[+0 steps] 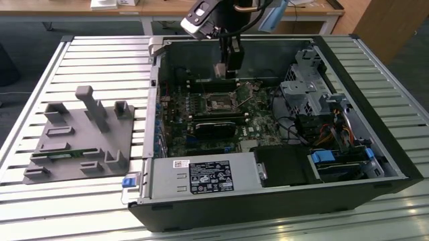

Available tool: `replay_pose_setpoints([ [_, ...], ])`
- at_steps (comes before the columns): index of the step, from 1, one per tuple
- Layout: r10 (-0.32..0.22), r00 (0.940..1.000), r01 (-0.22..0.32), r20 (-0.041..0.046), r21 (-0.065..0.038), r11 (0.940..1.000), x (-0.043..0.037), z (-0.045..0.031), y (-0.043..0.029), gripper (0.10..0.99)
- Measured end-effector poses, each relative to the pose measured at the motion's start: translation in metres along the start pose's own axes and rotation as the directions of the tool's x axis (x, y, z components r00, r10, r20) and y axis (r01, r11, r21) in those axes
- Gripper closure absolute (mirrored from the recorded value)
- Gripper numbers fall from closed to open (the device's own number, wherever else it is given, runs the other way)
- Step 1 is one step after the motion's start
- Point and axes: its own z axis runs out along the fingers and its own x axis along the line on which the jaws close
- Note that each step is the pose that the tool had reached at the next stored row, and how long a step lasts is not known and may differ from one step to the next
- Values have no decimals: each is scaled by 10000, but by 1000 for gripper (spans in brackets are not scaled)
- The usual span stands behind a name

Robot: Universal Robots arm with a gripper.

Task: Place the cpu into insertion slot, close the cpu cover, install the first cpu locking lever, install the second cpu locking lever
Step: 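Place the cpu into insertion slot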

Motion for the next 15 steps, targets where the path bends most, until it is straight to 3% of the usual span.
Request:
replay_pose_setpoints([
  [6, 236, 9997, -236, 30, 3, 9997, 42, 109, -4, 545],
  [15, 240, 9997, -240, 31, 7, 9997, 43, 234, -11, 545],
])
